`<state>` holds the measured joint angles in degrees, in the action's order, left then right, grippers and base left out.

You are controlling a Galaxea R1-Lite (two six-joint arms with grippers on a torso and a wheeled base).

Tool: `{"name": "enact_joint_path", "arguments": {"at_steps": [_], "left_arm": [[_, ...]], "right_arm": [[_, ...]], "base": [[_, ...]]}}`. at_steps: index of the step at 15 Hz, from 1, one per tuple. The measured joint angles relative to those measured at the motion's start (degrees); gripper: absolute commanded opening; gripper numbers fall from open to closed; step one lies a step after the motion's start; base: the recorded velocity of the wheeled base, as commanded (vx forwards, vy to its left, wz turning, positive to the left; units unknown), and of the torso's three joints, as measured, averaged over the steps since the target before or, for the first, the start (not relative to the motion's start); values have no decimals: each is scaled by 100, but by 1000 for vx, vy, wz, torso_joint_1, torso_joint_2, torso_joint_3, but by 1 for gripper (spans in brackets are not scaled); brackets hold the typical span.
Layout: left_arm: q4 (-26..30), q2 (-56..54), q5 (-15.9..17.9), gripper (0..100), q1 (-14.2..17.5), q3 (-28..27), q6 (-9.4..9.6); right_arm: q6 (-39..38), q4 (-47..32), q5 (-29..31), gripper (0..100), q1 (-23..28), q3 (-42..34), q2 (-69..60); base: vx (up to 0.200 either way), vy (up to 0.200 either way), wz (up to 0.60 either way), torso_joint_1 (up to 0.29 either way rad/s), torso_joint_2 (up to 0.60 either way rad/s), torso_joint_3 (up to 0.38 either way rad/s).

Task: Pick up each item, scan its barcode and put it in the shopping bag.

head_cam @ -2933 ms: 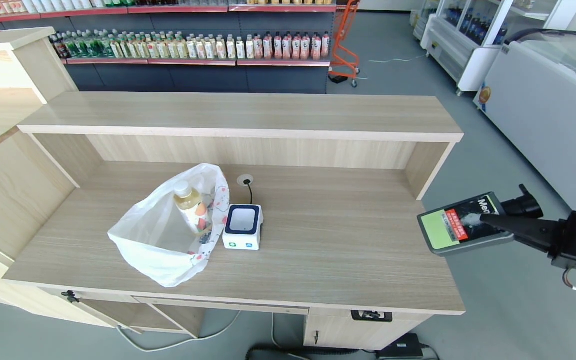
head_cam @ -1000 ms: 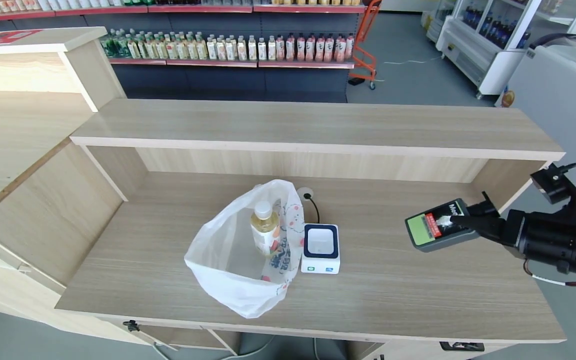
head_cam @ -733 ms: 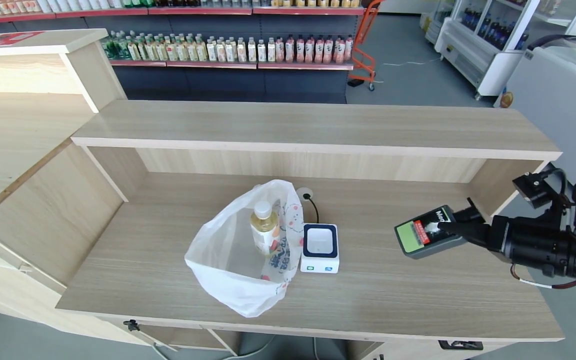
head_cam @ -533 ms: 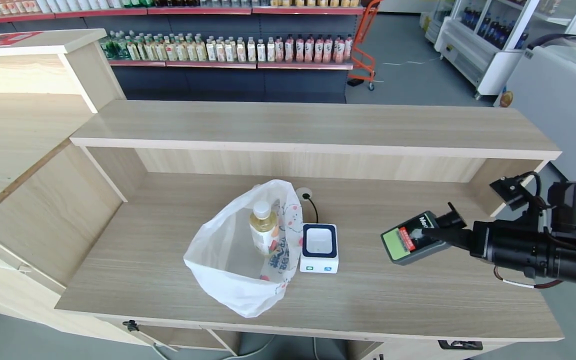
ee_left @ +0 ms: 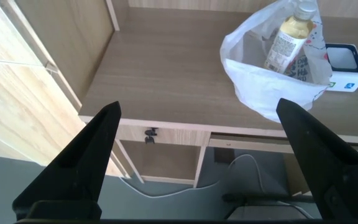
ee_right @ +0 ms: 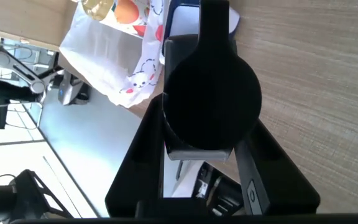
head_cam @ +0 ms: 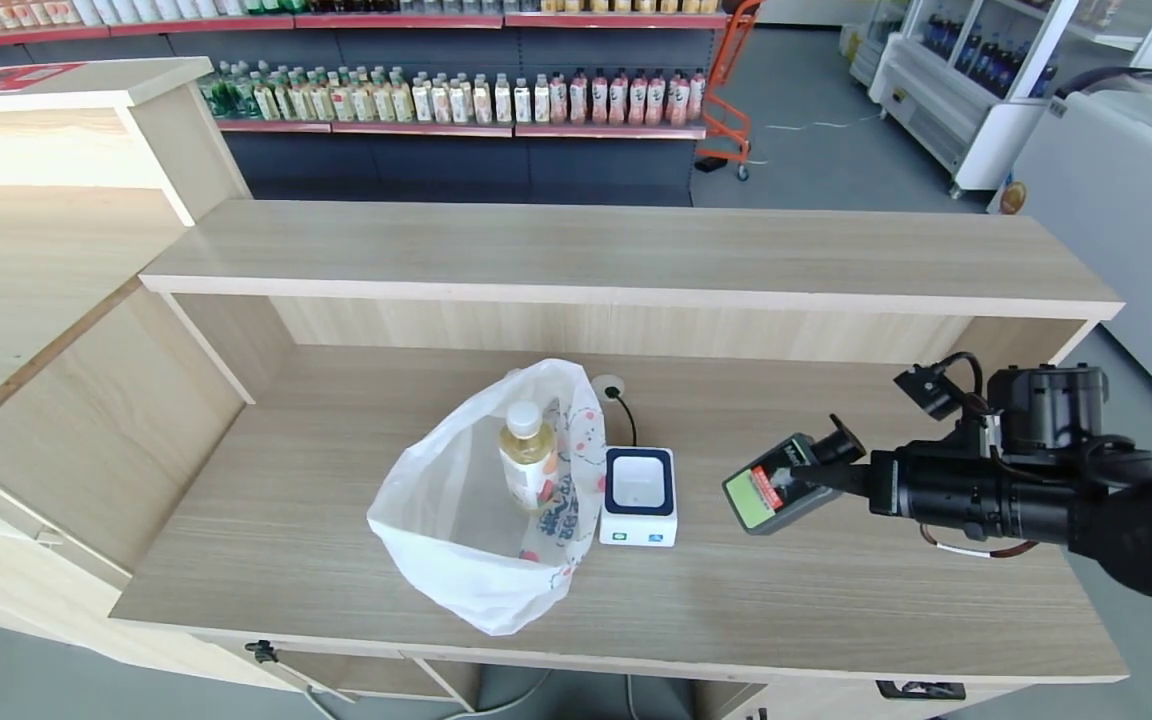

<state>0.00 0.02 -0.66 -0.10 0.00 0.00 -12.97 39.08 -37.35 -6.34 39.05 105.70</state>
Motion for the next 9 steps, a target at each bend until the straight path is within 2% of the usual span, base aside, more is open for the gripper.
{"name": "enact_joint_path", "arguments": {"at_steps": [5, 9], "left_arm": [[0, 0, -2, 100, 2, 0, 0], [0, 0, 0, 100, 0, 0, 0]], "right_arm": [[6, 24, -11, 0, -226, 257, 358], [15, 714, -12, 0, -350, 354, 736]], "base": [[0, 0, 0, 0, 0, 0], [0, 0, 0, 0, 0, 0]]}}
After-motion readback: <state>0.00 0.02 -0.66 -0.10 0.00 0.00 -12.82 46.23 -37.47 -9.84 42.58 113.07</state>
